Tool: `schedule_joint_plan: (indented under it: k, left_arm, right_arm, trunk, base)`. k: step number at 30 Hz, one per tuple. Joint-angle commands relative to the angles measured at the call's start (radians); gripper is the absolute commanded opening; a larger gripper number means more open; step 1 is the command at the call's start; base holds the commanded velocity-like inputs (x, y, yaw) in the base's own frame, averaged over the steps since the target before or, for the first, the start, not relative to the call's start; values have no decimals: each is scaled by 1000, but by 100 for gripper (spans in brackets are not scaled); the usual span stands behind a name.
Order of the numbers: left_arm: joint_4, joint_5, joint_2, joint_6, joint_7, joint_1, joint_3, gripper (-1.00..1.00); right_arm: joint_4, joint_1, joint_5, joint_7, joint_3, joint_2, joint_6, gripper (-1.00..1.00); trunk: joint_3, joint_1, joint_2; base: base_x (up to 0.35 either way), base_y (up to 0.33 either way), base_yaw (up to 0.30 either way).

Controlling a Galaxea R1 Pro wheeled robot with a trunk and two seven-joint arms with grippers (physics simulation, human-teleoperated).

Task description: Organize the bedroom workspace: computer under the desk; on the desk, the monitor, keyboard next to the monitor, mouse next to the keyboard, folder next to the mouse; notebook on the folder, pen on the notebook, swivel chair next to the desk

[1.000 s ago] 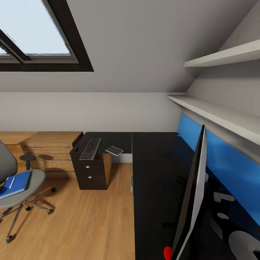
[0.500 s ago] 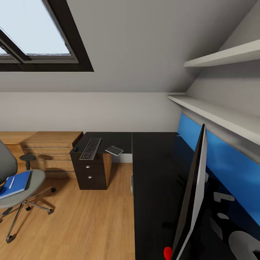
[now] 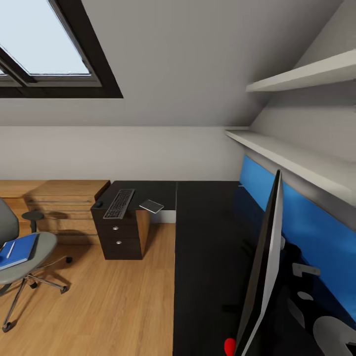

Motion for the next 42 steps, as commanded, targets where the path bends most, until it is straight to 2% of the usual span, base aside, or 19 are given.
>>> schedule_joint_plan:
  k: [1,10,17,42]
  left_arm:
    - [-1,11,1,-7,4,0,-3,100]
    - [-1,11,1,-7,3,0,-3,100]
    - [-1,11,1,-7,3,0,-2,100]
    - [2,12,1,-6,3,0,-2,100]
  right_arm:
    - [-1,-2,5,-1,-6,0,-4,-100]
    - [0,-2,5,-1,-5,0,-4,-100]
    - [0,-2,5,-1,-5,0,-3,-100]
    - [1,-2,5,0,-3,0,4,-100]
  trunk:
    - [-2,1,-2]
    - [-2,1,-2]
    - [-2,1,-2]
    - [-2,1,-2]
  base:
    - [0,-231,0]
    - [45,-144,0]
    - [120,-9,0]
    - [3,0,0]
